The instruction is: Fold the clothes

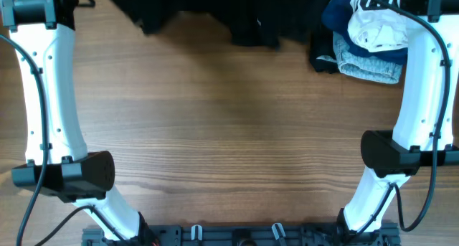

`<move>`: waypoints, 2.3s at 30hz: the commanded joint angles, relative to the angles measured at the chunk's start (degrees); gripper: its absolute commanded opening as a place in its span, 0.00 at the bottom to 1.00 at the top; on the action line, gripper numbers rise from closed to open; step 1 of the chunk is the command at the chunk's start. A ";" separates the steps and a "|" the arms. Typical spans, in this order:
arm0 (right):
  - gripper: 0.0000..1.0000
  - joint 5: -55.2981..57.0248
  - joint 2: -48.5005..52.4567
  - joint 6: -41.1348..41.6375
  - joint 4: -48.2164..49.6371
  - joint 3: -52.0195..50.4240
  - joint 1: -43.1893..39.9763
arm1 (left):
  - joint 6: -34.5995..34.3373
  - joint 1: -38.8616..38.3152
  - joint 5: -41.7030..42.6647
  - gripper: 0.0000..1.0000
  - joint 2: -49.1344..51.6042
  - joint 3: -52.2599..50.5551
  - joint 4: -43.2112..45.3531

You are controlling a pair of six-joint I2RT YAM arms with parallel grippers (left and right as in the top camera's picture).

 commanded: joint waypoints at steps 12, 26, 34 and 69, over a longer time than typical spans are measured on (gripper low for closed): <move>0.04 -3.87 -4.17 -1.42 -9.38 -1.84 -1.03 | 1.36 1.33 -1.60 0.04 -3.69 0.81 -15.54; 0.04 -0.22 -30.86 -1.44 -25.00 -1.84 -1.11 | 1.14 1.33 -1.64 0.04 -31.52 0.81 -23.06; 0.04 3.04 -27.32 -3.67 -23.08 -1.95 -1.09 | 1.16 1.33 -1.64 0.04 -28.04 0.79 -21.44; 0.04 -15.69 6.91 -5.66 -10.80 -6.27 -1.05 | 1.16 1.40 3.82 0.04 8.90 0.79 -27.65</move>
